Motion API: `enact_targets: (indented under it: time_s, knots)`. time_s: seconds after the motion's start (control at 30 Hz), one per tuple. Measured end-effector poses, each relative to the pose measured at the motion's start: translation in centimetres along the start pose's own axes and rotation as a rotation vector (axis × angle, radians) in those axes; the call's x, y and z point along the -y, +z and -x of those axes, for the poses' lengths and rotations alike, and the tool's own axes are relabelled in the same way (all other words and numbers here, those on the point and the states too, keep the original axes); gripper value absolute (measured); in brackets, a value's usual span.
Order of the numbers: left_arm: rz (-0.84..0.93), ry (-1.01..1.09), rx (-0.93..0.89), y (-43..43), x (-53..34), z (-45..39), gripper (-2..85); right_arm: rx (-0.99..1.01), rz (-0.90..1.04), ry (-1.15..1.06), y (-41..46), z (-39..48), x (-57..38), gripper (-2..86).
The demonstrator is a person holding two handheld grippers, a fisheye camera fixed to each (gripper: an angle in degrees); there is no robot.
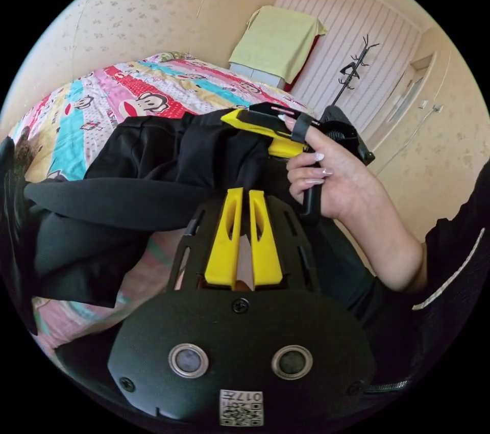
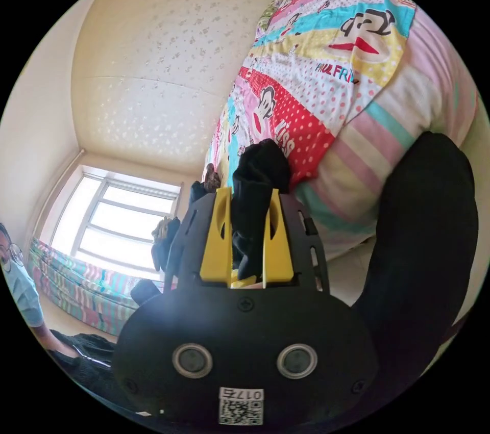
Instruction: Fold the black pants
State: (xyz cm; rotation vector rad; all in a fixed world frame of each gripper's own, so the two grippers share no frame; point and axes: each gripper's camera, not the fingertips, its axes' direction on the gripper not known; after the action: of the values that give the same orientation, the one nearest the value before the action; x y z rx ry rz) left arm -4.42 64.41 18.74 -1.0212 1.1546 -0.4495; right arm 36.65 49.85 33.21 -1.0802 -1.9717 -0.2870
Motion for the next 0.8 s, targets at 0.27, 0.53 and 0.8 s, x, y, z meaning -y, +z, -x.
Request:
enact_targets:
  time_s: [0.27,0.53,0.8]
  knots:
    - [0.03,-0.236,0.043,-5.8,12.2,11.1,7.6,0.005,0.014,-0.045,-1.0,-1.3,0.3,8.4]
    - [0.42,-0.026,0.398,6.2,26.4,14.6,10.8,0.06,0.04,-0.027,-1.9,-2.4,0.6,8.5]
    - [0.49,-0.1,0.47,18.2,27.9,13.8,7.7,0.128,0.077,-0.009,-2.0,-3.9,2.0,8.6]
